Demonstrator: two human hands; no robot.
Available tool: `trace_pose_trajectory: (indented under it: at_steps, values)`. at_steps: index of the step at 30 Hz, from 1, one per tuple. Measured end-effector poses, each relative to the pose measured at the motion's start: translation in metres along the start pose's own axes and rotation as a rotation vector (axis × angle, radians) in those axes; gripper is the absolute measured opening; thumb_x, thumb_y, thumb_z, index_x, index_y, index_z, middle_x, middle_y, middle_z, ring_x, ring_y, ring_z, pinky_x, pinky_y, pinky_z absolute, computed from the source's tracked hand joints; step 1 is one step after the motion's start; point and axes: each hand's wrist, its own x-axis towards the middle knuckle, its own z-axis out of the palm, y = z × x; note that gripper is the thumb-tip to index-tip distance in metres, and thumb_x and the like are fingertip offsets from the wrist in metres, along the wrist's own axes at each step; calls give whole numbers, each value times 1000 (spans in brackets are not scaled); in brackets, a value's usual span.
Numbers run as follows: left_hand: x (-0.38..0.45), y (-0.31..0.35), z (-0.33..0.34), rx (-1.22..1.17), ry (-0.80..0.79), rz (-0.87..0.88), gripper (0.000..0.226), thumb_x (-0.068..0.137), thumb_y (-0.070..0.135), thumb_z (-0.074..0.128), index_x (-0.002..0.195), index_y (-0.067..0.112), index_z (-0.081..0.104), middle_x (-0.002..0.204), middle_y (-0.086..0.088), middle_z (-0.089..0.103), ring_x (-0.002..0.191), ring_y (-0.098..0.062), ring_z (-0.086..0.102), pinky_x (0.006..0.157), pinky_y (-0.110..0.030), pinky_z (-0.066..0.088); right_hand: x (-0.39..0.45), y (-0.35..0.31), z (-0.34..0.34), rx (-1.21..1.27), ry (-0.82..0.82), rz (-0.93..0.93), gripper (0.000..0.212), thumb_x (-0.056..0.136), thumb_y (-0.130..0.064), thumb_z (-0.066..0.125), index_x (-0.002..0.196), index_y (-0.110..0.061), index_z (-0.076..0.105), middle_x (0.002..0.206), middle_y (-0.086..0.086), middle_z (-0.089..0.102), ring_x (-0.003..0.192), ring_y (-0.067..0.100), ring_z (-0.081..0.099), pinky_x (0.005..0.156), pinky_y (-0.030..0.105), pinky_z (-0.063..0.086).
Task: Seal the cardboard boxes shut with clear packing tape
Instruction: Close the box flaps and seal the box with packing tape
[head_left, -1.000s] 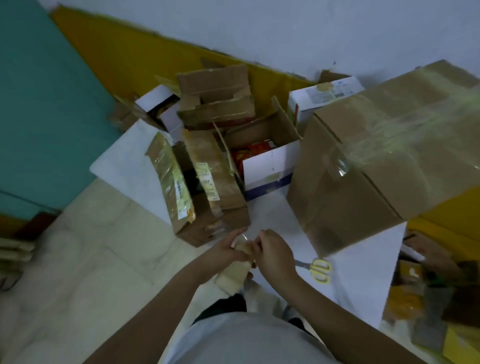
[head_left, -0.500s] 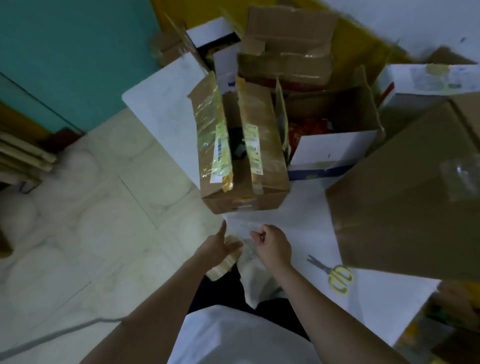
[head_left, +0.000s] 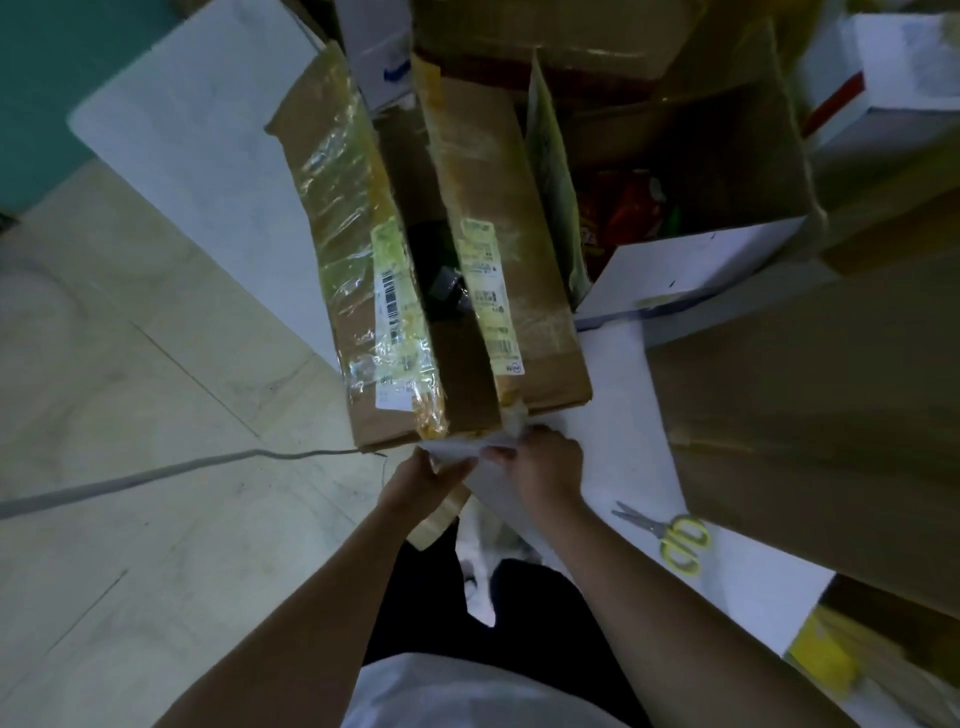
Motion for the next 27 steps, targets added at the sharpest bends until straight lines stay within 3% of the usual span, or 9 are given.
trace_pose_trajectory:
  at_steps: [4, 7, 10, 14, 16, 20, 22, 24, 27]
  values:
    - [-7, 7, -4, -32, 62, -68, 80, 80, 60, 75, 139, 14, 47, 128, -10, 65, 114, -30, 65, 96, -38, 52, 13, 14, -20, -15, -165, 86, 59, 85, -73, 53, 97, -17, 68, 98, 1, 70, 97, 21, 66, 72, 29, 39]
    - [-11, 13, -3, -67, 98, -93, 112, 62, 80, 74, 144, 13, 37, 132, -12, 62, 120, -32, 62, 99, -43, 51, -1, 13, -25, -19, -145, 21, 48, 96, -57, 50, 104, -13, 67, 106, 5, 69, 102, 25, 65, 72, 30, 40]
    - [-7, 18, 13, -50, 185, -140, 143, 41, 99, 62, 147, 10, 29, 140, -16, 57, 127, -34, 56, 102, -46, 49, -24, 17, -27, 70, -162, 36, 42, 100, -49, 44, 90, -13, 63, 88, 7, 64, 91, 27, 65, 65, 29, 35]
    - [-27, 37, 22, 127, 342, -202, 131, 68, 79, 70, 154, -2, 14, 149, -23, 41, 136, -39, 43, 110, -46, 35, -53, 37, -29, 149, -196, 7, 43, 102, -46, 41, 73, -14, 46, 71, 2, 44, 73, 27, 53, 62, 31, 32]
    - [-32, 46, 28, 194, 420, -226, 131, 70, 74, 74, 152, -8, 14, 151, -27, 35, 138, -41, 38, 113, -46, 32, -68, 51, -31, 159, -183, -6, 43, 103, -46, 39, 78, -13, 51, 78, 6, 52, 78, 28, 56, 63, 32, 33]
    - [-63, 88, 43, 138, 271, -229, 87, 89, 45, 67, 151, -4, 31, 156, -27, 28, 145, -43, 29, 119, -50, 25, -98, 70, -58, 268, -37, -32, 43, 102, -45, 42, 96, -8, 62, 101, 11, 60, 95, 29, 59, 71, 35, 44]
    - [-104, 112, 50, 170, 190, -115, 51, 95, 43, 60, 127, 4, 52, 133, -22, 50, 124, -36, 47, 111, -46, 34, -115, 75, -86, 338, 66, -69, 36, 102, -41, 45, 98, -10, 63, 100, 9, 59, 94, 27, 58, 73, 37, 45]
    - [-148, 132, 60, 124, 220, 80, 18, 99, 31, 55, 100, 13, 53, 103, -13, 55, 102, -28, 49, 96, -37, 42, -137, 83, -122, 392, 205, -112, 27, 100, -35, 48, 94, -13, 61, 95, 5, 60, 87, 23, 57, 72, 39, 48]
    - [-211, 168, 62, -45, 479, 405, 25, 100, 14, 50, 115, 0, 64, 114, -20, 64, 111, -38, 59, 96, -40, 46, -185, 94, -187, 432, 397, -223, 23, 99, -31, 49, 83, -16, 56, 80, 0, 57, 70, 16, 54, 65, 40, 50]
